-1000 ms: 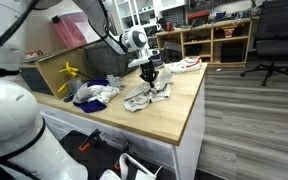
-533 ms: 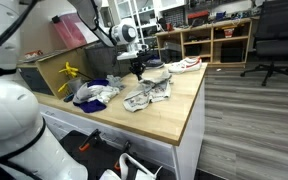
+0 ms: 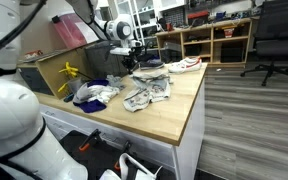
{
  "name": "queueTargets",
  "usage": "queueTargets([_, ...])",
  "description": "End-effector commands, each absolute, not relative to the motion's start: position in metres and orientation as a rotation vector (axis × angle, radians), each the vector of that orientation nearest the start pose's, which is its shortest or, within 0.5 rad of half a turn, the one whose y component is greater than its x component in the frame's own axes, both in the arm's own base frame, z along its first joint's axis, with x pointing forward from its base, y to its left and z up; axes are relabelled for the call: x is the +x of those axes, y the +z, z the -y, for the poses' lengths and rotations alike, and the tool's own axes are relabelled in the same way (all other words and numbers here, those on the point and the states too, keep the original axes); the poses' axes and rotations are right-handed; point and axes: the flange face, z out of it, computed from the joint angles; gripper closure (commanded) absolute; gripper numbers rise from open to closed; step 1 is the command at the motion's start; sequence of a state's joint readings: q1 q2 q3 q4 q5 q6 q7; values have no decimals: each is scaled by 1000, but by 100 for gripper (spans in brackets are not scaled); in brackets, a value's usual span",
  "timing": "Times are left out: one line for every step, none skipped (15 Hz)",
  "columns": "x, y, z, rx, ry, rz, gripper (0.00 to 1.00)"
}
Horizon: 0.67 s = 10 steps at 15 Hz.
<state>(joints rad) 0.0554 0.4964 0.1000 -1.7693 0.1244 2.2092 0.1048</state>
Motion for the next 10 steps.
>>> queueTargets([666,292,-121,-2945,86,-104,99])
queueTargets([671,294,-125,-2939,80,-109,99])
queueTargets([675,294,-130,-2933,77,-114,99])
queueTargets([680,295,-134,-2932,72,-121,99])
queueTargets([684,295,-138,-2930,64,-121,99])
queueTargets([688,294,-142,-2927,60,-124,99])
queueTargets([691,294,-146,-2924,57,-129,99])
queueTargets([694,292,-152,-2923,55,-125,99])
queueTargets([697,291,-156,-2923,52,-125,99])
queueTargets([699,289,-161,-2924,45,-121,99])
